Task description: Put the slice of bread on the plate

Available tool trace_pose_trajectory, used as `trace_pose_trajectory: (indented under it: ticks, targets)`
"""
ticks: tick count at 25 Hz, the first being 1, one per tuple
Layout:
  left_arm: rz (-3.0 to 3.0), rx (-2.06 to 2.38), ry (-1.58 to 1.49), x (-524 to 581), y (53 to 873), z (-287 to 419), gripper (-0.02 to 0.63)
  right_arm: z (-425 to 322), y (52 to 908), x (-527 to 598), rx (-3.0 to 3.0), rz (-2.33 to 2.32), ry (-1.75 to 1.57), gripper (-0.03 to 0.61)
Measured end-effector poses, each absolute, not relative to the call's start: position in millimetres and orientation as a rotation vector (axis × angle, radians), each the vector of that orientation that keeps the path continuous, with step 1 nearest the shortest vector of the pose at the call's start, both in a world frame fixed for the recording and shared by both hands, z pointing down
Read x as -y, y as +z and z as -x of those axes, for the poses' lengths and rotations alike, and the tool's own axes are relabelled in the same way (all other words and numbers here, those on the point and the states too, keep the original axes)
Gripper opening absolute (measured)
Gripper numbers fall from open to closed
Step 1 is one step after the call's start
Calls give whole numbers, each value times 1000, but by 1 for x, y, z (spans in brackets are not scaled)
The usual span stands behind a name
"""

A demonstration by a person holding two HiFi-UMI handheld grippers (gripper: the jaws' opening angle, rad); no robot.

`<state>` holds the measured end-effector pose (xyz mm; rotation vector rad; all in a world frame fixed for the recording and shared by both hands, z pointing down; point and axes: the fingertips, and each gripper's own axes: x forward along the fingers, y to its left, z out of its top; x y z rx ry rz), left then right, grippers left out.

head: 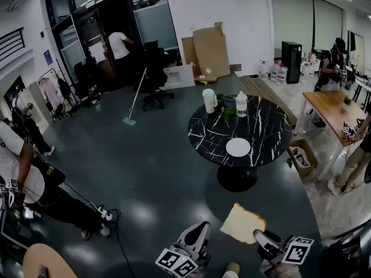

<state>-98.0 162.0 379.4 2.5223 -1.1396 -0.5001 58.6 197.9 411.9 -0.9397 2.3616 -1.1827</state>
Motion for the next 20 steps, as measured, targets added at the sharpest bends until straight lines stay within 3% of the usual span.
trace_pose_trajectory:
  ticks: [20]
  targets:
    - [-2563, 1149, -438, -104, 383, 62, 8, -82, 413, -142, -2332, 910, -1208, 89]
